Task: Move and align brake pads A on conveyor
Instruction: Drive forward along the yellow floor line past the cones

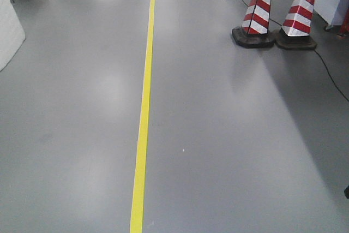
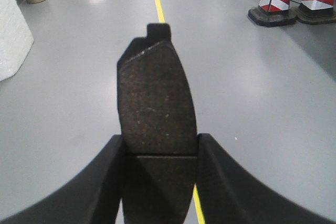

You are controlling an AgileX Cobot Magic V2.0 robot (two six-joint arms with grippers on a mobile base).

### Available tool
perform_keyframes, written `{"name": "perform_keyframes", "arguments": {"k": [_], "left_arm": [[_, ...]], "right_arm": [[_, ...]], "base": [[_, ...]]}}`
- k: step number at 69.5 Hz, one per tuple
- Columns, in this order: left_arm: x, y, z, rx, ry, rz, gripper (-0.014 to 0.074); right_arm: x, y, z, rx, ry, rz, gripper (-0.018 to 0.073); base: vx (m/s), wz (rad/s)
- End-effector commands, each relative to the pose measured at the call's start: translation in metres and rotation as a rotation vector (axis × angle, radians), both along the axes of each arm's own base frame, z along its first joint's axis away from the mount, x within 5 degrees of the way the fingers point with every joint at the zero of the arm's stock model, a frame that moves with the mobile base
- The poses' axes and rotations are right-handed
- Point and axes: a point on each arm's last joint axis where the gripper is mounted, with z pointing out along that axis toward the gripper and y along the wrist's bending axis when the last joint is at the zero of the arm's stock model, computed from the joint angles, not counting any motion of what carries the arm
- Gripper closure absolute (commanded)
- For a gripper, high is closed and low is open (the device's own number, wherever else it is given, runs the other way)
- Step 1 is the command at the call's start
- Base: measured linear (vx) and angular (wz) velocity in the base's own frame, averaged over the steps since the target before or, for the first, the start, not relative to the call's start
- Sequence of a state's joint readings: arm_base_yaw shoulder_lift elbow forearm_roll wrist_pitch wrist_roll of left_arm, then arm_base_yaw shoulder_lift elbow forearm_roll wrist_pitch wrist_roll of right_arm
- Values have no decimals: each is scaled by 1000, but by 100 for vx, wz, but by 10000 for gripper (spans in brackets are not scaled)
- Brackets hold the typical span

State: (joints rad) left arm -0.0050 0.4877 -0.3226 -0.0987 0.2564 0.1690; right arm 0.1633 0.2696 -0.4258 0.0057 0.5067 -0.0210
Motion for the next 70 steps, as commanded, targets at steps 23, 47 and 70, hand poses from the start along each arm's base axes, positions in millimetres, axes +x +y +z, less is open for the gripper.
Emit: {"name": "perform_keyframes", "arguments": {"k": [23, 47, 70], "left_arm": [[4, 0, 17, -11, -118, 7, 603], [4, 0, 17, -11, -118, 7, 603], [4, 0, 17, -11, -118, 7, 603]], "right_arm": [[1, 0, 18, 5, -115, -1, 566], [1, 0, 18, 5, -115, -1, 566], [1, 0, 18, 6, -118, -1, 566]], "base": [[72, -5], [74, -2], [72, -4]]}}
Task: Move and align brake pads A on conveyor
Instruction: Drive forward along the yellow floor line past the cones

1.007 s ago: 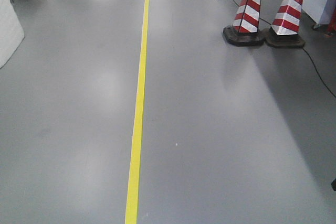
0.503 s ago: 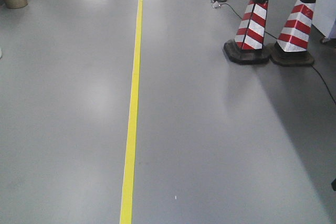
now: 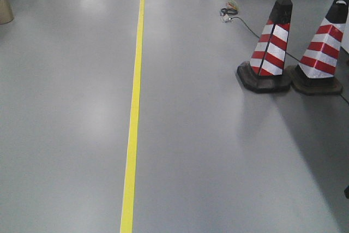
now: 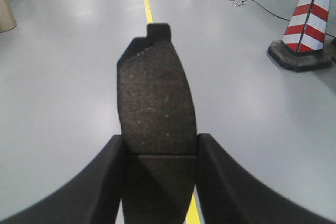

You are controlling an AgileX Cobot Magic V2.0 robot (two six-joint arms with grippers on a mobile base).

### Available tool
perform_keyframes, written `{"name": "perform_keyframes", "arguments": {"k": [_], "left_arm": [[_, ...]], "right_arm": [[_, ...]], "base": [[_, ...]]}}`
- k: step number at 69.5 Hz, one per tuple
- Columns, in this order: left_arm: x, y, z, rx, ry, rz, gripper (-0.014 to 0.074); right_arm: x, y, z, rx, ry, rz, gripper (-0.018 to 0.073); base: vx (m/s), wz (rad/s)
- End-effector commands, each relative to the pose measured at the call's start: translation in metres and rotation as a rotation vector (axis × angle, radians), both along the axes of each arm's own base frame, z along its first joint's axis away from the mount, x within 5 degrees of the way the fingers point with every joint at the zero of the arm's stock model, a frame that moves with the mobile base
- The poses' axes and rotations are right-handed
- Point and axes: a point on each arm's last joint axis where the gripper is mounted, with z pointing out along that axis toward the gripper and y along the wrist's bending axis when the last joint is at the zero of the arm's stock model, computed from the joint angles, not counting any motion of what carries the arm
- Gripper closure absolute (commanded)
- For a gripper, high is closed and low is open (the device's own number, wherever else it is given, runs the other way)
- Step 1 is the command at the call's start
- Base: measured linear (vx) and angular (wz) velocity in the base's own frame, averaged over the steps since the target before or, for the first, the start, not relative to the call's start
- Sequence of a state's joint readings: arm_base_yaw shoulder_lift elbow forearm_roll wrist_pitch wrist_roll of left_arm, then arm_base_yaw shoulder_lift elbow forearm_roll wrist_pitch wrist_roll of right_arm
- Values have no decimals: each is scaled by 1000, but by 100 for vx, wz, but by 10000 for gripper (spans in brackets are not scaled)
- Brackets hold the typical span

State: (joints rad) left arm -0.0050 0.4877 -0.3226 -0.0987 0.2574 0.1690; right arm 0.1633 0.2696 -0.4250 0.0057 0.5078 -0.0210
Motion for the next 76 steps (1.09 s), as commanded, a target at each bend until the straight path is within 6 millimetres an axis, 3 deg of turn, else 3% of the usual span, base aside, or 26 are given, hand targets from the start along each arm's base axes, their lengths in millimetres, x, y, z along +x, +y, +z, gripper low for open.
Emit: {"name": "perform_keyframes", "arguments": {"k": [1, 76], "left_arm": [[4, 0, 17, -11, -119, 7, 603], [4, 0, 17, -11, -118, 7, 603]], "right_arm": [[1, 0, 18, 6, -120, -1, 566], [1, 0, 18, 6, -117, -1, 566]], "base": [[73, -6], [67, 2]]}}
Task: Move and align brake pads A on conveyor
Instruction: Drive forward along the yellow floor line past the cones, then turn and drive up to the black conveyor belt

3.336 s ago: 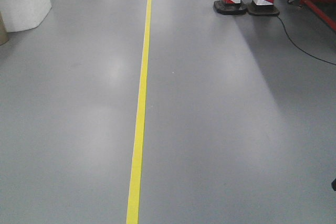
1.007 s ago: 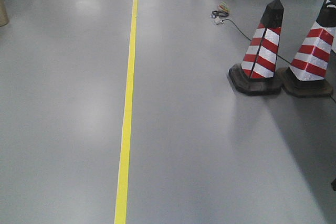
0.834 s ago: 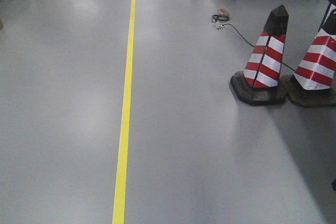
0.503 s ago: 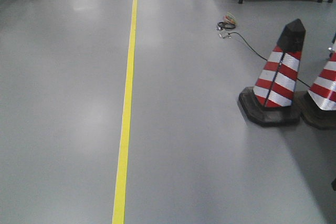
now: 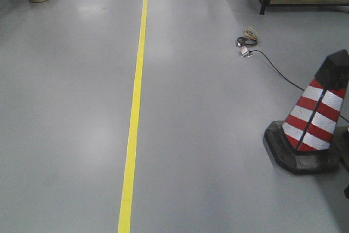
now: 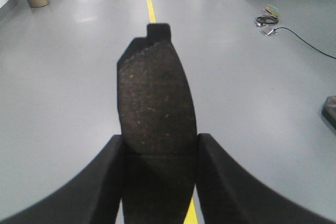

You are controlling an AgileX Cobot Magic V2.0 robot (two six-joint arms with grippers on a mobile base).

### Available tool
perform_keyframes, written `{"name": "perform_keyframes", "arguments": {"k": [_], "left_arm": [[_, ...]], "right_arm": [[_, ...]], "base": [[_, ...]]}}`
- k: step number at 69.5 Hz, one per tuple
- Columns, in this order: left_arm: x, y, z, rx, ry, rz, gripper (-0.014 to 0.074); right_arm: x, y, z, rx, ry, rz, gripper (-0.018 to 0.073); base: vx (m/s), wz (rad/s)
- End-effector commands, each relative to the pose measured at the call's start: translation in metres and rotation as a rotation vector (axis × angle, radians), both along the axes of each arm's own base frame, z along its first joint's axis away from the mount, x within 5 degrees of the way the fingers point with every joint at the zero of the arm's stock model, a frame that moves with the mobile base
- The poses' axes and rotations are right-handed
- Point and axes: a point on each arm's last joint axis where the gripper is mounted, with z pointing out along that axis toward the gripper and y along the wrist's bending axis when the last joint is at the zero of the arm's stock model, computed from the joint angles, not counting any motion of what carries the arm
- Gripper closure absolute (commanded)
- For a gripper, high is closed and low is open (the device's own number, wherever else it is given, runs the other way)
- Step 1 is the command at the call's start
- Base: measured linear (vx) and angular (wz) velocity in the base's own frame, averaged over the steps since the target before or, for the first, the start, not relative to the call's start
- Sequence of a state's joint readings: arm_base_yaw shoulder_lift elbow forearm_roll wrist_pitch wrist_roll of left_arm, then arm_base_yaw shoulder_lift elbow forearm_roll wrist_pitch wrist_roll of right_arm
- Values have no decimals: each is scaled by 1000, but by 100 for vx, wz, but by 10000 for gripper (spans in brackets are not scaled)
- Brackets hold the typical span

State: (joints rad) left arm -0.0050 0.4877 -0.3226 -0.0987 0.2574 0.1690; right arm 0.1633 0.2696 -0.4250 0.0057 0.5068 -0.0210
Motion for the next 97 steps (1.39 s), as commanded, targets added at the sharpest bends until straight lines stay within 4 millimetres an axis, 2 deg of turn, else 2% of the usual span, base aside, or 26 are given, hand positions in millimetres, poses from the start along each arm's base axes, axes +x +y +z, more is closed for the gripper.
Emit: {"name": "perform_keyframes", "arguments": {"k": [1, 57, 75, 97], "left_arm": [[4, 0, 17, -11, -118, 7, 603], [4, 0, 17, -11, -118, 7, 603], [4, 0, 17, -11, -117, 7, 603], [4, 0, 17, -11, -117, 7, 603]], "right_arm": [[1, 0, 18, 6, -116, -1, 566], [1, 0, 18, 6, -118, -1, 566], [1, 0, 18, 6, -119, -1, 566], [1, 0, 18, 6, -119, -1, 566]], "base": [[60, -1], [52, -5], [34, -47], [25, -83]]}}
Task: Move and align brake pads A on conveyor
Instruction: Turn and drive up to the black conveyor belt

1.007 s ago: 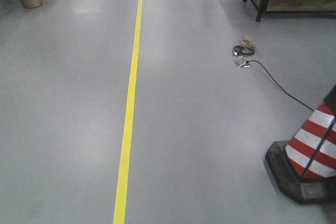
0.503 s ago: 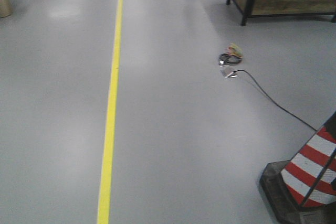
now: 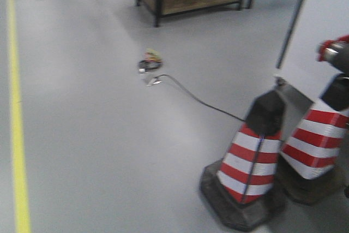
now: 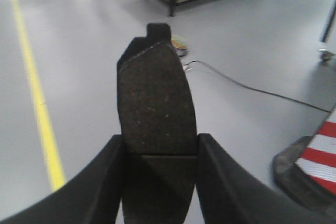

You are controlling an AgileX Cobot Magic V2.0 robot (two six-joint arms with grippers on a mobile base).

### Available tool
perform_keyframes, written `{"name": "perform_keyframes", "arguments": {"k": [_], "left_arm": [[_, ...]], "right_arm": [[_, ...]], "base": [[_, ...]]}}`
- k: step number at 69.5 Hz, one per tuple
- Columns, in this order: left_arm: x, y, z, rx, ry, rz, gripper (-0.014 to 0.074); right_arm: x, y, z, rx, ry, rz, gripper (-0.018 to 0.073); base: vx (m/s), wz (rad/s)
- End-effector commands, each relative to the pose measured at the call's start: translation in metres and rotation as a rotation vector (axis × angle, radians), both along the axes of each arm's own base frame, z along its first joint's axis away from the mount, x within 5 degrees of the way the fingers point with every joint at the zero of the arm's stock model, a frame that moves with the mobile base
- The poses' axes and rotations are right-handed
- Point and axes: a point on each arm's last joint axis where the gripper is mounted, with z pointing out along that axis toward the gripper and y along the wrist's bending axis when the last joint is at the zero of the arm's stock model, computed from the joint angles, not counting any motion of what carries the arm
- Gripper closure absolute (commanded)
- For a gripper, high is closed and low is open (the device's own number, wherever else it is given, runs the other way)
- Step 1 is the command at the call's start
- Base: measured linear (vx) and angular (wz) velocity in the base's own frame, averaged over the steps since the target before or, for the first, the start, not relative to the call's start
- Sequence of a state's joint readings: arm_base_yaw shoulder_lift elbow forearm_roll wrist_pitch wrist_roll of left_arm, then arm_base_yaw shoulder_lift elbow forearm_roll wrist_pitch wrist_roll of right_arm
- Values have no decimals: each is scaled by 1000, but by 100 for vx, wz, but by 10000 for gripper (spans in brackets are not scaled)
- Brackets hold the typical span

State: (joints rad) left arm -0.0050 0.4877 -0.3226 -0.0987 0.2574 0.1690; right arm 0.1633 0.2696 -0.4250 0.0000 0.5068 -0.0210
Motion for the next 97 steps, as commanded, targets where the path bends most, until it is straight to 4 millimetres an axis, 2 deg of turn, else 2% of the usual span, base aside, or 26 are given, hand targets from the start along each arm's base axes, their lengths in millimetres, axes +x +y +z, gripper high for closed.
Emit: {"name": "perform_keyframes", "arguments": {"k": [1, 97], "left_arm": [[4, 0, 17, -11, -117, 7, 603], [4, 0, 17, -11, -117, 7, 603]], "right_arm": [[1, 0, 18, 11, -118, 1, 566], [1, 0, 18, 11, -118, 1, 566]], "base": [[21, -87], [17, -78]]}}
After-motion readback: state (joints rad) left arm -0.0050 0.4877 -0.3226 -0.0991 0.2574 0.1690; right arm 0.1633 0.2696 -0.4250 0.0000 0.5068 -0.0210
